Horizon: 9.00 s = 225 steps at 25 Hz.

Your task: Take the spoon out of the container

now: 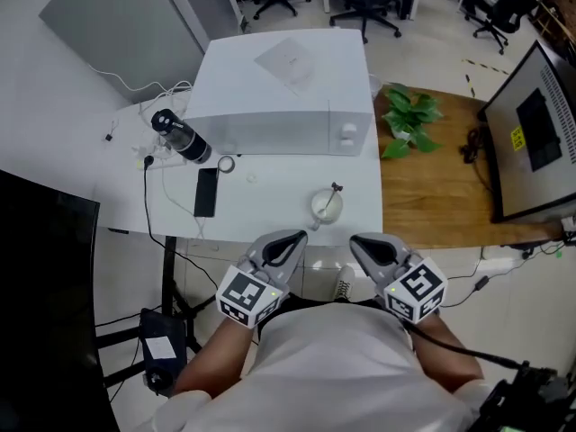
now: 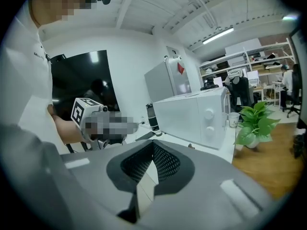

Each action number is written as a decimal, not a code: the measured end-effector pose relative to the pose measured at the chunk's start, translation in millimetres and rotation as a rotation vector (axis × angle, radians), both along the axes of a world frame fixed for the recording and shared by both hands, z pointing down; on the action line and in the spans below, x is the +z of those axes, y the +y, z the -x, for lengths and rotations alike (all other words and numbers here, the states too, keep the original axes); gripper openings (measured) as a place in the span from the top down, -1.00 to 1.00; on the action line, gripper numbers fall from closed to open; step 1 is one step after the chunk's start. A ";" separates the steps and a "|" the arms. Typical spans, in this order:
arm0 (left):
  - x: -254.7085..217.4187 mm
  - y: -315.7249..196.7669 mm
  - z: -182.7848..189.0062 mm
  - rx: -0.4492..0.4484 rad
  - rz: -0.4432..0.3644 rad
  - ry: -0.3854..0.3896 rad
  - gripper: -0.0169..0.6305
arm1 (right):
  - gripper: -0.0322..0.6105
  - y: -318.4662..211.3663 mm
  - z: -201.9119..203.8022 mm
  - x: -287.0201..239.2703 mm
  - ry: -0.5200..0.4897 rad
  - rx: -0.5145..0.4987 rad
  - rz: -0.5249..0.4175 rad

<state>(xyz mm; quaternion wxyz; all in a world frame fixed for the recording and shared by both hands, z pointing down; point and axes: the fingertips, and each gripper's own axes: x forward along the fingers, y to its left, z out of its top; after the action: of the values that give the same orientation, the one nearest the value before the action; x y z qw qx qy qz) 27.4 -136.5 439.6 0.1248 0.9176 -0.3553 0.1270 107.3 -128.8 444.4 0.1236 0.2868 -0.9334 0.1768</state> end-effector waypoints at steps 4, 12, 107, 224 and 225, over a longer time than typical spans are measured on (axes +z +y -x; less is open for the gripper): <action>7.4 -6.3 -7.7 -0.006 0.037 -0.013 0.93 | 0.88 -14.2 -6.5 3.8 -0.026 0.011 0.025; 15.0 -25.9 0.0 0.075 0.077 -0.023 0.93 | 0.88 -32.5 7.9 14.4 -0.031 0.099 0.068; -10.4 -49.7 45.5 0.118 0.014 0.053 0.93 | 0.74 -81.8 15.8 -18.3 0.090 0.234 -0.050; -20.5 219.6 69.1 0.151 -0.015 0.070 0.93 | 0.74 218.3 50.4 -49.0 0.038 0.246 -0.086; -19.8 219.9 69.6 0.147 -0.014 0.072 0.94 | 0.74 218.3 50.9 -48.7 0.040 0.242 -0.087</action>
<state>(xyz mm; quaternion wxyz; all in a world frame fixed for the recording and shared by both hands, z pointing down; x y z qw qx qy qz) -42.2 83.4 419.8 0.1213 0.9461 -0.2830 0.1004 56.4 89.5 395.7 0.1073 0.4060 -0.8961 0.1440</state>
